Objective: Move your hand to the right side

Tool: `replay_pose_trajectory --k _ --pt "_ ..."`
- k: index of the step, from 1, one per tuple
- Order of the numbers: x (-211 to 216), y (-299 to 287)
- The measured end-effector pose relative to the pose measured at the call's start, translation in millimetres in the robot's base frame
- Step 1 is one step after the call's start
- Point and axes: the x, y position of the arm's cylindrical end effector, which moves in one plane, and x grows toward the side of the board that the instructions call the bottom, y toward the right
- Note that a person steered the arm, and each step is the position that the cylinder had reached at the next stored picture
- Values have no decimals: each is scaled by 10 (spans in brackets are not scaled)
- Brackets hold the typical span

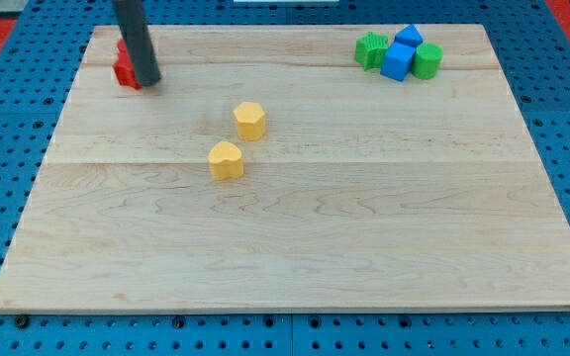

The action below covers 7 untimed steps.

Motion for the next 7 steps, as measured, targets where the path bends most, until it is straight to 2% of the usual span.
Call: replay_pose_trajectory --k 1,2,3,5,7 --pt "-170 -226" --pt "-144 663" --pt "-177 1117" --pt "-375 1117" --pt "-378 1180"
